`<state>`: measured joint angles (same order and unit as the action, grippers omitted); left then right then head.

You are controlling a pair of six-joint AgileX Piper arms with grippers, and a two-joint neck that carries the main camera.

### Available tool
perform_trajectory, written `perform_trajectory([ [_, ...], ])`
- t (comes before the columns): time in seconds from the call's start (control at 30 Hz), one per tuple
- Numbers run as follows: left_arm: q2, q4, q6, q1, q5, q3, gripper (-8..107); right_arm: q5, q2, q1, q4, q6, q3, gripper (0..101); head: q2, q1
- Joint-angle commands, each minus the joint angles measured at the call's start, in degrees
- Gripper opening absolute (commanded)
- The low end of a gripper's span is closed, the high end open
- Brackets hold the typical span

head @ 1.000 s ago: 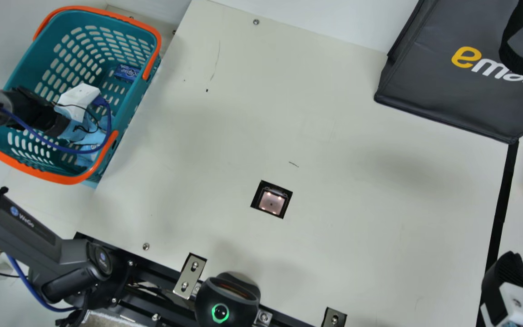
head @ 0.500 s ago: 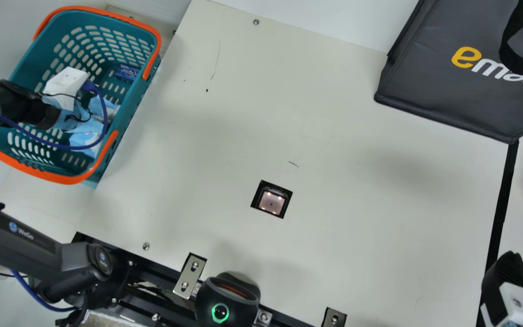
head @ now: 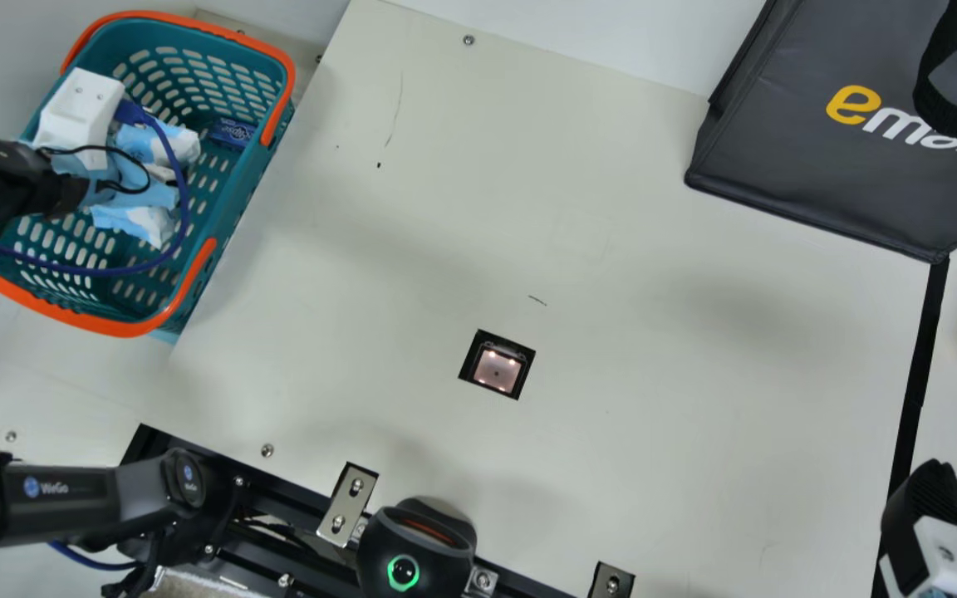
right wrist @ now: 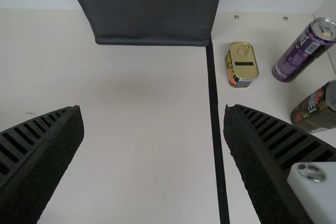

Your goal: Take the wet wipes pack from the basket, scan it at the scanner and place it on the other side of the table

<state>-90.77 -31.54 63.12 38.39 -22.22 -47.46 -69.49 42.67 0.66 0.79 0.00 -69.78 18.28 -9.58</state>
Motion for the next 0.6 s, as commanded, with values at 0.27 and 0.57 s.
perform_trajectory([
  [0.27,8.56,3.49,-11.93,-0.81,-5.41,-2.50,-8,0.00,0.00,0.00,0.00,0.00,0.00,95,0.14,1.66],
  [0.57,14.83,6.24,-20.15,-3.57,-11.48,-4.73,-8,0.00,0.00,0.00,0.00,0.00,0.00,95,0.14,1.66],
])
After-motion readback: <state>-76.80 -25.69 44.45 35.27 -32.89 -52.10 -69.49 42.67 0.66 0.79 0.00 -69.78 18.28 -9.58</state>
